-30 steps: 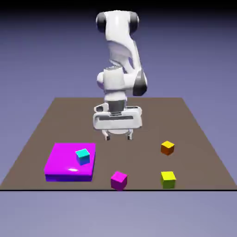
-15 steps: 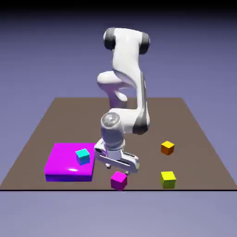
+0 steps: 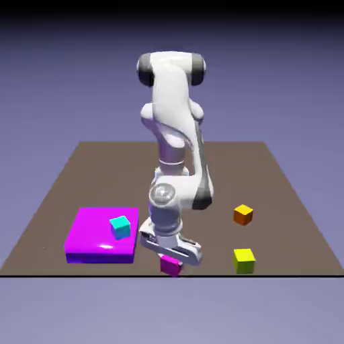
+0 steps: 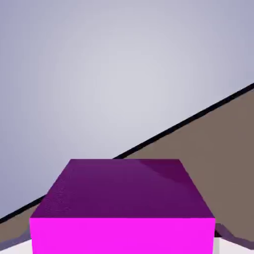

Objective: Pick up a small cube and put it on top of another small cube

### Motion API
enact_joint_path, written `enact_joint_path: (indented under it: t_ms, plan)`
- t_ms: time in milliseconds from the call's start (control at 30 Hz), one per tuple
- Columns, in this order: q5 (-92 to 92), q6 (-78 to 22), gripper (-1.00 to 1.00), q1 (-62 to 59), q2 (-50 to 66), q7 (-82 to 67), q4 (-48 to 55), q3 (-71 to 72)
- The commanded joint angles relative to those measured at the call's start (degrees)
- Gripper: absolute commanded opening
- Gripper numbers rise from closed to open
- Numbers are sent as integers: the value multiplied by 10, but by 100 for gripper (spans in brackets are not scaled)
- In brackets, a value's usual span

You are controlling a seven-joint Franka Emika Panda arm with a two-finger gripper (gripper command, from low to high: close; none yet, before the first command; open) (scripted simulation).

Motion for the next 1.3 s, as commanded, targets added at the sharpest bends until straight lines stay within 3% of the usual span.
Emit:
enact_joint_path:
  t_ms: [0,200,900,1167,1200,1267]
  plan:
    - [10,-10,-100,20,-6,-7,1,-21]
    - [72,-62,-100,132,-47,-41,-2,-127]
    - [100,27,-100,147,-360,297,-334,299]
    - [85,166,-100,157,-226,304,-341,303]
    - [85,166,100,157,-226,304,-341,303]
    - [87,145,100,156,-247,303,-340,303]
